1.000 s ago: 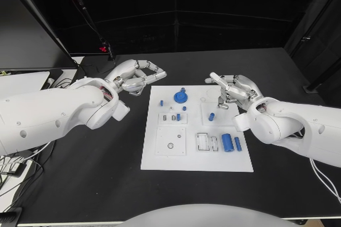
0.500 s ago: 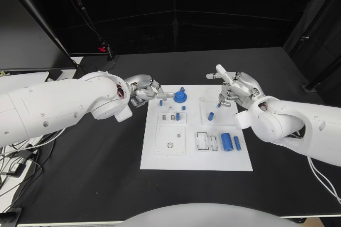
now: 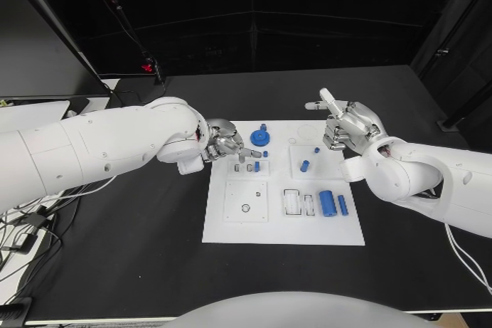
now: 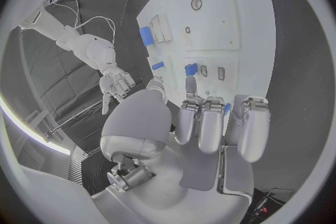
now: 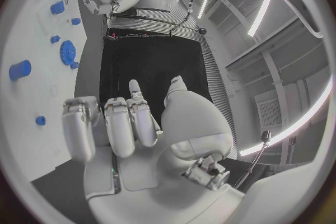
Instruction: Assemble the parts on the task board
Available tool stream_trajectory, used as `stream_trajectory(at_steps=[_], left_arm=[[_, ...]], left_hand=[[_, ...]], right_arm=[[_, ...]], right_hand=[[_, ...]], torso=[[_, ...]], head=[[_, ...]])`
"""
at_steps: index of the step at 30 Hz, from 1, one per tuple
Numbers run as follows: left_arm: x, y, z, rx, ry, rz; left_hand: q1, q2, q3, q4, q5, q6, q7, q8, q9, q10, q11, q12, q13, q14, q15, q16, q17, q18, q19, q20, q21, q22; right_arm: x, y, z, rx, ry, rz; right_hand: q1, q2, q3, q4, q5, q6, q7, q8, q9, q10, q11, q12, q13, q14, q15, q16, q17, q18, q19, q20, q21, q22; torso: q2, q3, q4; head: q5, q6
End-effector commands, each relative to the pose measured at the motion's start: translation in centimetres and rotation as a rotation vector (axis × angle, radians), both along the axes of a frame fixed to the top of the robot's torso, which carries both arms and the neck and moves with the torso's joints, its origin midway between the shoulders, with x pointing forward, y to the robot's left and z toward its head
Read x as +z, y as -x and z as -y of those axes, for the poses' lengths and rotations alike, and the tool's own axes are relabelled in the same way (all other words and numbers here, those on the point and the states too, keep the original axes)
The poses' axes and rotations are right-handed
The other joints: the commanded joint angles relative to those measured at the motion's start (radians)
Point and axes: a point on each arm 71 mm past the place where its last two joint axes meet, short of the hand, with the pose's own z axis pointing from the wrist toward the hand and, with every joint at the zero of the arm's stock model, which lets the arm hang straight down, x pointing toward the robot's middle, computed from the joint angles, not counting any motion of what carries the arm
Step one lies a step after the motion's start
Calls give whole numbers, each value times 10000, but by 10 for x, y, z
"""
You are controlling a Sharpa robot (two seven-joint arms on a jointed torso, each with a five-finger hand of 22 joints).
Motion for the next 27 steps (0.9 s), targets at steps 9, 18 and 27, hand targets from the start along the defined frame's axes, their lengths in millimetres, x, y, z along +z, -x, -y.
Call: stream_trajectory(at_steps=[9,18,27], left_arm=[[-5,-3,15,-733,-1087,-438],[-9,-12,27,-747,-1895,-537],[-10,-14,37,-881,-2214,-600]], left_hand=[[-151,823,-73,-7,-85,231,-101,-424,297,1028,-160,34,2629,1040,-185,8,2628,-137,1046,-206,30,2627],[68,823,-359,-4,-379,829,-242,-745,577,1028,-291,34,2629,1040,-302,8,2628,-137,1046,-313,30,2627],[23,931,-500,-7,-371,766,-215,-1144,589,1028,-278,34,2629,1040,-313,8,2628,-137,1046,-343,30,2627]], right_arm=[[-3,-3,1,-78,-22,-295],[-5,-4,1,-130,33,-392],[-5,-4,0,-109,37,-436]], right_hand=[[8,152,-53,23,47,-87,290,45,-19,1041,71,25,2625,1022,72,24,2634,-65,1093,61,32,2635],[-76,310,-100,37,-81,-141,305,95,-37,1041,87,25,2625,1022,90,24,2634,-65,1093,81,32,2635],[-117,375,-119,37,-126,-166,313,110,-45,1041,94,25,2625,1022,98,24,2634,-65,1093,88,32,2635]], torso=[[-3,7,-13],[-3,0,-33],[-1,7,-16]], head=[[-103,-20],[-115,-68],[-134,-108]])
